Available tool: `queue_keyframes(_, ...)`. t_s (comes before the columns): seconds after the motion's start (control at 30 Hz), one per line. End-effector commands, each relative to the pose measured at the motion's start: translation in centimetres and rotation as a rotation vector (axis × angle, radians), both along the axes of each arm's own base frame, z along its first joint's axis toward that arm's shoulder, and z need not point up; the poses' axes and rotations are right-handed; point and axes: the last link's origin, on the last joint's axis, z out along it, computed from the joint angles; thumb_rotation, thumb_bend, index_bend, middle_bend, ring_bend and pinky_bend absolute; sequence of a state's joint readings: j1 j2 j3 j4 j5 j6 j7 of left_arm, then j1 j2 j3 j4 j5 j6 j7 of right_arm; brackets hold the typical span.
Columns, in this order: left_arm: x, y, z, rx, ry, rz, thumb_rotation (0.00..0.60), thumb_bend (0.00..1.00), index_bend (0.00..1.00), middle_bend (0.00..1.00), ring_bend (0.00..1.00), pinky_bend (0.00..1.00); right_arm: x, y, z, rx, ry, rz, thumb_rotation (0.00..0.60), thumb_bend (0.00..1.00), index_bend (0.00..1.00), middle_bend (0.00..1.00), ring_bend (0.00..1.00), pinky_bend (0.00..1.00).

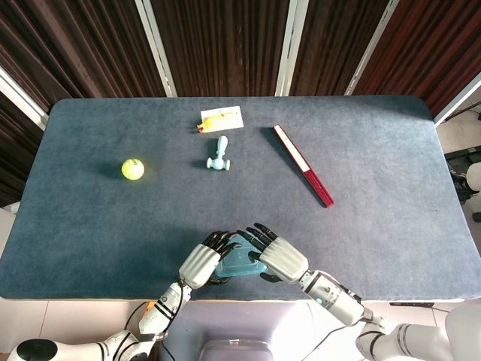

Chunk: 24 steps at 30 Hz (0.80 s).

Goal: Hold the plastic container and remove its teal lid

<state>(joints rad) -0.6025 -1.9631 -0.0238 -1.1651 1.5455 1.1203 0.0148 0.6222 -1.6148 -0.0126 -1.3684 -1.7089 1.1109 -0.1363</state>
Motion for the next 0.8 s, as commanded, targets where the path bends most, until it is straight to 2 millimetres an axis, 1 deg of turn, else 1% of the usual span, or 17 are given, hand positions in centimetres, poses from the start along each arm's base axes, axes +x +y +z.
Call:
queue_keyframes(0.03,0.0,0.0,0.0,0.003,0.002,-0.001,0.600,0.41,0.21,0.48,0.40,0.49,0.0,-0.1,0.1,-0.002,-0.003,-0.004,0.600,0.37,0.60,0.05,0.00,0.00)
queue_keyframes(0.43,-0.1,-0.1,-0.1,0.002,0.008,-0.011,0.600,0.41,0.21,0.48,0.40,0.49,0.4,-0.5,0.4,-0.008,-0.020,-0.011,0.600,0.37,0.60,0.05,0.00,0.00)
queue_keyframes(0.8,-0.3,-0.2,0.1,0.005,0.006,-0.013,0.600,0.41,0.21,0.48,0.40,0.49,1.1,-1.2,0.7,-0.033,-0.038,-0.006,0.600,0.37,0.61,0.06,0.00,0.00)
